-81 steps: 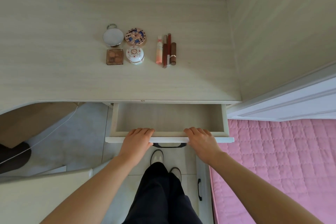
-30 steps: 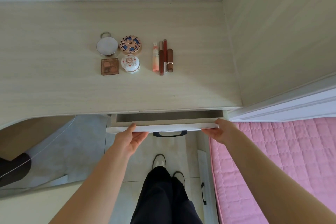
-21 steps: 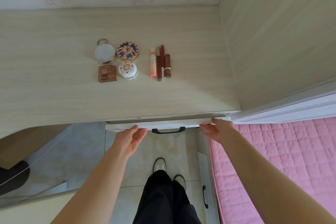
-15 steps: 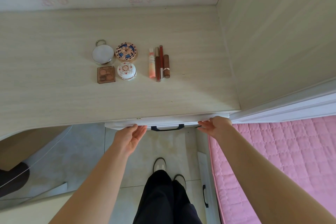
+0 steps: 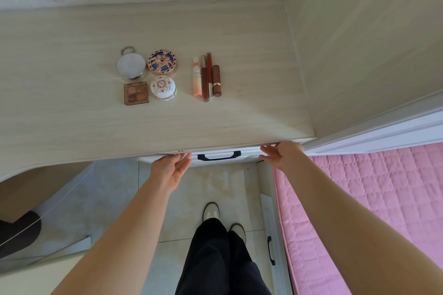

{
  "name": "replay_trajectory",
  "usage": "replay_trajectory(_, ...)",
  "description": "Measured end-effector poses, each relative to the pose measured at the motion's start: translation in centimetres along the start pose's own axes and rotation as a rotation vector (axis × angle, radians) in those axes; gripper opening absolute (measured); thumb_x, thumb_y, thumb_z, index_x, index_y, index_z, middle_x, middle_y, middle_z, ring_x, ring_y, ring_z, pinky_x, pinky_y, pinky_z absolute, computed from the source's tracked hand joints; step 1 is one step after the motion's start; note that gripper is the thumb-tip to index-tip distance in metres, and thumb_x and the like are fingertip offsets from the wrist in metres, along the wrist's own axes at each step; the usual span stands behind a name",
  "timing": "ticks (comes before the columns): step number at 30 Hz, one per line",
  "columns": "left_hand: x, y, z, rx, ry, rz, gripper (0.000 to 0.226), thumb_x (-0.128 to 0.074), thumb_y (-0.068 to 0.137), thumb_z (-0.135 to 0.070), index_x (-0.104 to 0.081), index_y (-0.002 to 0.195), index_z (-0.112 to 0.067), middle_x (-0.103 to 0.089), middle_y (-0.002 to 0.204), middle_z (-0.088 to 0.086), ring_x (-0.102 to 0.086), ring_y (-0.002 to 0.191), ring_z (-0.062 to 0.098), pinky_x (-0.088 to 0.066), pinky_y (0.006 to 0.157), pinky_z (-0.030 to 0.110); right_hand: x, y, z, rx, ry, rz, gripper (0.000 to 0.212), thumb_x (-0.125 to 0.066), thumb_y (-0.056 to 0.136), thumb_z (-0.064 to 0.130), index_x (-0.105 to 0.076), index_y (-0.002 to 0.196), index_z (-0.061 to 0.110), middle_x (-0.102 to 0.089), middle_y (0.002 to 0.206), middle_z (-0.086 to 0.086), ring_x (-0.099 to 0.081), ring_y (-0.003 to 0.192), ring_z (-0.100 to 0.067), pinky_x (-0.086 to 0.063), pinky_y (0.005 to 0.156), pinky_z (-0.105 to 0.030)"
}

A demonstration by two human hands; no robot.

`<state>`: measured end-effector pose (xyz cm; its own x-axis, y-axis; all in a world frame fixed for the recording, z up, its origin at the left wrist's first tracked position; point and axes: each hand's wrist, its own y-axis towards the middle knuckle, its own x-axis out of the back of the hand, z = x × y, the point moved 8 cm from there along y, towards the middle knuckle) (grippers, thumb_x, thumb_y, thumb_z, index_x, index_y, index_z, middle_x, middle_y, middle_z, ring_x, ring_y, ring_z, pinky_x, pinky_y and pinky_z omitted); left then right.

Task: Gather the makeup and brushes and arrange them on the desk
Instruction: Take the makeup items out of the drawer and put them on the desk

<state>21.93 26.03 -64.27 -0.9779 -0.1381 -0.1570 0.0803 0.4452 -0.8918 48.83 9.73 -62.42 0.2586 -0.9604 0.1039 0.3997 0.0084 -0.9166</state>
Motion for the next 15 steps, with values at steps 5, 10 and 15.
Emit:
replay_trajectory(5, 0.9, -0.5, 0.0, -0.089, 0.322, 0.006, 0.040, -0.052, 0.093, 0.004, -0.044, 0.132, 0.002, -0.061, 0.116, 0.019, -0.063, 0.105, 0.033, -0.051, 0.089, 0.037, 1.0, 0.3, 1.0, 0.242, -0.545, -0.050, 0.018, -0.036, 0.100, 0.026, -0.052, 0.092, 0.020, -0.053, 0.101, -0.002, -0.054, 0.092, -0.018, -0.047, 0.082, -0.024)
replay_trajectory(10, 0.8, -2.7, -0.5, -0.326, 0.878, -0.041, 0.032, -0.058, 0.090, -0.014, -0.056, 0.123, -0.011, -0.064, 0.105, 0.008, -0.063, 0.093, 0.023, -0.052, 0.088, 0.039, 2.3, -1.0, 0.8, 0.512, -0.914, -0.054, 0.025, -0.042, 0.092, 0.026, -0.035, 0.068, 0.026, -0.042, 0.077, 0.001, -0.040, 0.075, -0.021, -0.033, 0.067, -0.028)
replay_trajectory(15, -1.3, -6.9, 0.9, -0.589, 1.287, -0.024, 0.029, -0.048, 0.094, -0.017, -0.056, 0.122, -0.012, -0.060, 0.115, 0.006, -0.055, 0.102, 0.021, -0.038, 0.077, 0.026, 4.1, -5.3, -0.8, 0.679, -1.156, 0.072, 0.034, -0.042, 0.097, 0.028, -0.055, 0.124, 0.010, -0.061, 0.116, -0.013, -0.052, 0.113, -0.033, -0.042, 0.088, -0.034)
